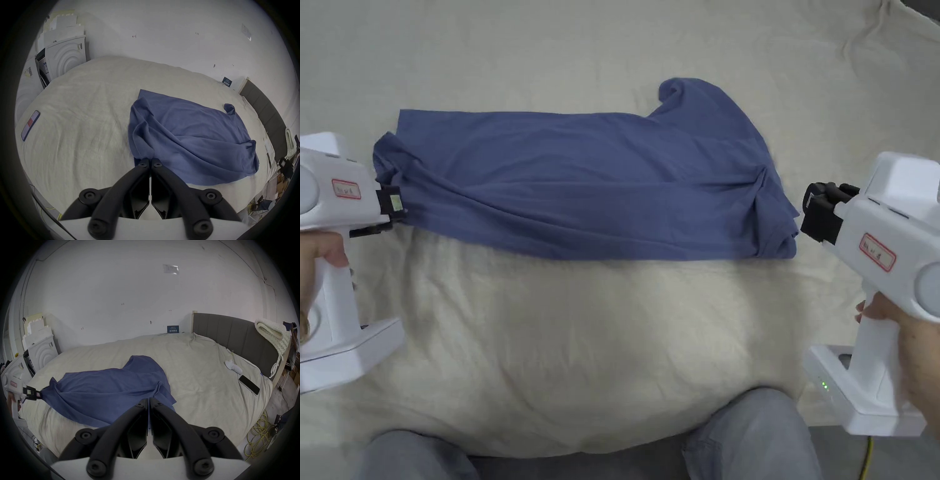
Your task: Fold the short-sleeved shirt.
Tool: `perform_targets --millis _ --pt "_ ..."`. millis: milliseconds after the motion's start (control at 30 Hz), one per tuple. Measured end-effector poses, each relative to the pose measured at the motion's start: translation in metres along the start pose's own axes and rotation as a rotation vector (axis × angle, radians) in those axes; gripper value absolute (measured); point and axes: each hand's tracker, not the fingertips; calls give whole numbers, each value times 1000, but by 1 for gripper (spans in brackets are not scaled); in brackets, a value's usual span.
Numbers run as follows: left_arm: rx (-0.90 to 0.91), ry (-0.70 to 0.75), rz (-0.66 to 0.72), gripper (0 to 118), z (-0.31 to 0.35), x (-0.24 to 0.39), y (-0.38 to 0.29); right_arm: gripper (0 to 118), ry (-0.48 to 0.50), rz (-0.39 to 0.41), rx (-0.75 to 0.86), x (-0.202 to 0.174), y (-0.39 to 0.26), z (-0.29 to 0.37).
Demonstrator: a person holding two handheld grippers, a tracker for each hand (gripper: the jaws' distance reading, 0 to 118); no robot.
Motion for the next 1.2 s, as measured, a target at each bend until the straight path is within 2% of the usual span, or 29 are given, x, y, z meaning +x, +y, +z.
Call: perform_targets --millis 33,67,167,200,233,300,367,433,633,667,700,767,867,1033,1200 --pt "5 4 2 0 1 0 -1 6 -6 16 -49 3 6 -8" --pt "7 9 6 0 2 -2 -2 20 -8 5 -91 8 13 -19" --pt "-1 7 34 0 3 -7 -2 83 15 -50 -253 20 29 -51" --pt "-1 8 40 0 3 -8 -2 93 0 -56 -300 22 32 -62" --pt "-2 11 42 0 3 -8 -3 97 -6 -53 -347 23 34 -72" --pt "-6 17 45 0 2 -7 -2 98 -1 -28 -414 24 34 -93" --pt "-6 19 52 0 1 -7 -3 98 -30 5 -495 24 28 -113" --pt "-11 21 54 0 -1 -5 -4 97 -44 1 -566 24 19 -129" --pt "-21 27 64 0 -4 -8 -5 95 -50 -59 -622 25 -5 -147" --pt "-22 26 69 0 -5 -9 -5 81 -57 -62 -628 26 -7 -149" --pt "-24 26 72 0 -6 -10 -6 59 -59 -70 -631 27 -8 -150" --pt "-25 32 76 0 -6 -10 -7 9 -58 -104 -609 29 -10 -148" --pt "-30 32 90 0 -7 -13 -9 7 -32 -193 -588 32 -9 -143" --pt "-32 11 145 0 0 -21 -9 5 -15 -214 -562 39 2 -122" --pt "-1 -3 164 0 22 -31 -13 5 61 -128 -466 39 22 -77"
